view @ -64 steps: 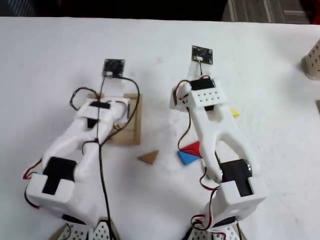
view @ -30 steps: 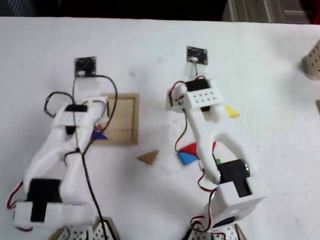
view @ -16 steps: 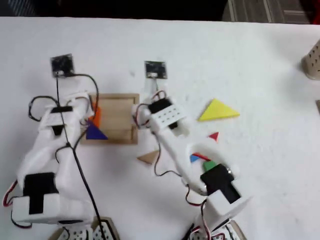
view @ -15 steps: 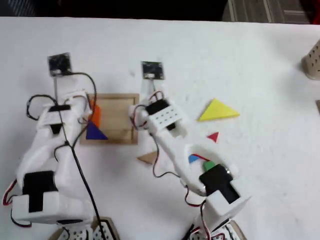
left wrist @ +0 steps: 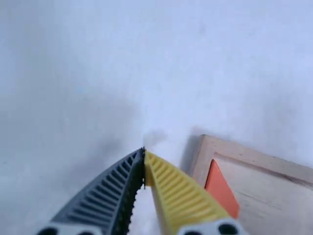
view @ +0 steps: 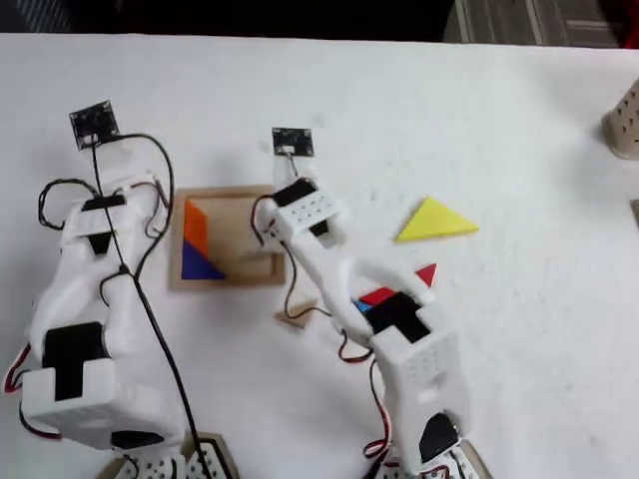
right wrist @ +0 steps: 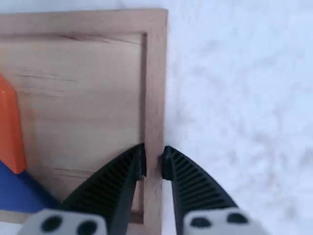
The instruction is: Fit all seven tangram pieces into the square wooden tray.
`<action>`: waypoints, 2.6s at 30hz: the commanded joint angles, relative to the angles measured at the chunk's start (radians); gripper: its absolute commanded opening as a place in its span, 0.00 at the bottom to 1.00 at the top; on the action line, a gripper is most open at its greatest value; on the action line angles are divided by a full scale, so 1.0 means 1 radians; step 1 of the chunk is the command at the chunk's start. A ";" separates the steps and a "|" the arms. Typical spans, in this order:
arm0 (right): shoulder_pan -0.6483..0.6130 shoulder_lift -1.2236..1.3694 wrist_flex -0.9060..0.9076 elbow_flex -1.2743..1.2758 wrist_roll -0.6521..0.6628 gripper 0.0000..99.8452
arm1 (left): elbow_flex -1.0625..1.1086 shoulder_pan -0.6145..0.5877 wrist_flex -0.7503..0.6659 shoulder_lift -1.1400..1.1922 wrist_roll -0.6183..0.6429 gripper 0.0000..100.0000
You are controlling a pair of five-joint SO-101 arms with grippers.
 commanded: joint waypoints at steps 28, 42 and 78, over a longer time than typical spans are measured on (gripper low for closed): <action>0.269 -0.245 0.216 0.127 0.235 0.16 | -0.052 -0.002 0.005 -0.001 0.012 0.02; 0.401 -0.630 0.131 0.497 0.295 0.10 | -0.052 -0.002 0.003 -0.001 0.012 0.02; 0.636 -0.932 -0.036 0.996 0.804 0.10 | -0.038 0.015 0.003 0.001 0.011 0.02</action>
